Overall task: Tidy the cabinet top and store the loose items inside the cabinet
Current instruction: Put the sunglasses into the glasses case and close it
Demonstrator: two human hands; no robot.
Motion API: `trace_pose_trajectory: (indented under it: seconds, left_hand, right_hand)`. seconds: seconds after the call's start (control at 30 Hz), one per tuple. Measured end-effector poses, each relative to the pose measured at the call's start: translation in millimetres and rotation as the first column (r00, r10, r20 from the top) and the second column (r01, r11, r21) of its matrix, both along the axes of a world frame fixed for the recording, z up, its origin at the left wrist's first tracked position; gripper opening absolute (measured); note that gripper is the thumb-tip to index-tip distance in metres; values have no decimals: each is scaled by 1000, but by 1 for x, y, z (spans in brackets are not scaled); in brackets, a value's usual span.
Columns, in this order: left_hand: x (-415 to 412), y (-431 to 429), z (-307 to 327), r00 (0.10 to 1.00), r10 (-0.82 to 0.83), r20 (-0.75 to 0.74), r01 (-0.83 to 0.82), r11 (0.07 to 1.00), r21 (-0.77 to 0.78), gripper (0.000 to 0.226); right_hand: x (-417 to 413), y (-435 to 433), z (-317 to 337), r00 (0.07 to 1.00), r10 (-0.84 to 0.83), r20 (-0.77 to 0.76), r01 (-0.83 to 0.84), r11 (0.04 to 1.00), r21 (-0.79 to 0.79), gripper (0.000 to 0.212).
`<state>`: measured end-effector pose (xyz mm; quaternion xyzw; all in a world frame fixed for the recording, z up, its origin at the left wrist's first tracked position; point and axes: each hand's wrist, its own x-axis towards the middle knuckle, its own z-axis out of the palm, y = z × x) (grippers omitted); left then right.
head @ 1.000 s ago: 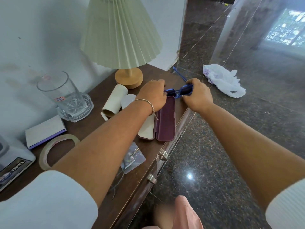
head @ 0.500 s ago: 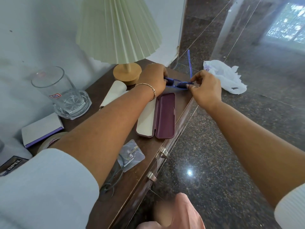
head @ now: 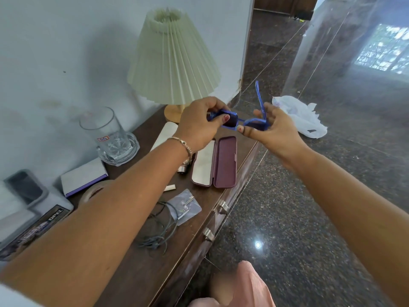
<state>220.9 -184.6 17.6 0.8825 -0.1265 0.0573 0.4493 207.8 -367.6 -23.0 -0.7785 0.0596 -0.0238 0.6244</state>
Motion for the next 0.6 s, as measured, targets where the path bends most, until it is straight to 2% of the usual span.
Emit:
trace_pose_trajectory:
  seconds: [0.17, 0.33, 0.47, 0.53, 0.6]
  left_hand:
    - [-22, 26, 12, 991, -88, -99, 76, 990, -119, 13]
    - [-33, 42, 17, 987, -133, -89, 117, 979, -165, 18]
    - [-38, 43, 13, 986, -138, -94, 113, 966, -232, 21]
    - [-37, 45, 9, 989, -95, -115, 58, 954, -293, 25]
    - [-37, 44, 3, 987, -30, -160, -27, 938, -347, 37]
  right_hand:
    - [-27, 8, 11, 997, 70, -15, -69, 996, 62, 101]
    - [-51, 27, 22, 991, 132, 11, -133, 990, 40, 61]
    - [-64, 45, 20, 989, 149, 1, -148, 987, -56, 25]
    - [-68, 52, 18, 991, 135, -9, -136, 989, -56, 17]
    - [-71, 60, 14, 995, 94, -27, -94, 996, -4, 19]
